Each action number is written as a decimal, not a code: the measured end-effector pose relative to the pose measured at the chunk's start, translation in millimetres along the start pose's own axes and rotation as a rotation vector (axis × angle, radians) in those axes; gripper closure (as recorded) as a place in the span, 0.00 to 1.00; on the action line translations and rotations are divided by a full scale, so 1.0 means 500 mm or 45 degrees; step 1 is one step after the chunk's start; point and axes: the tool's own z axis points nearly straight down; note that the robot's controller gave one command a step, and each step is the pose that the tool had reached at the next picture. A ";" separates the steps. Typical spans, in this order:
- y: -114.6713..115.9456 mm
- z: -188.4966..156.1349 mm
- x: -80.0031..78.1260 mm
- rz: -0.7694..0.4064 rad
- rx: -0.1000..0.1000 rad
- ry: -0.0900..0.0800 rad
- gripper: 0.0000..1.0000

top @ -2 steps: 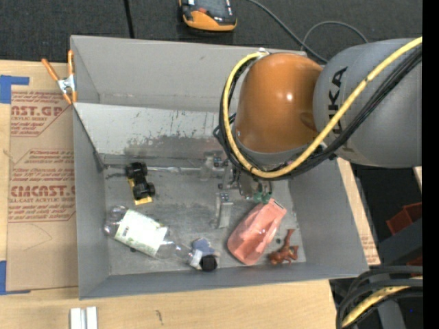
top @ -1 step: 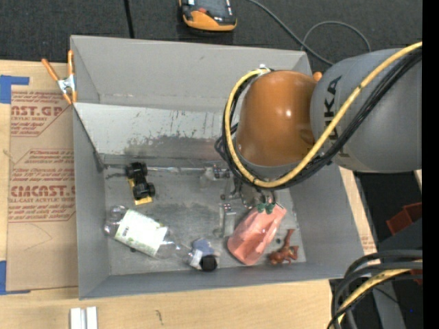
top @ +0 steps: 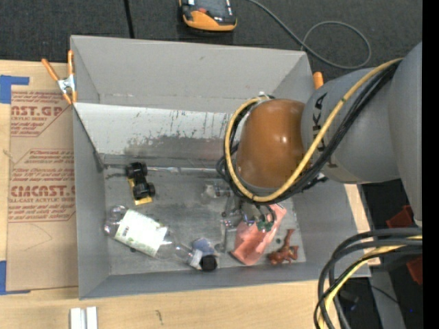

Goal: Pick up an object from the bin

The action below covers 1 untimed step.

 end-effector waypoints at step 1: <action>-0.060 0.049 0.039 -0.023 0.000 0.014 0.00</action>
Offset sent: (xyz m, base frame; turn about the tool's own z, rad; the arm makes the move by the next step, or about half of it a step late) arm -0.0122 -0.0463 0.0690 -0.3021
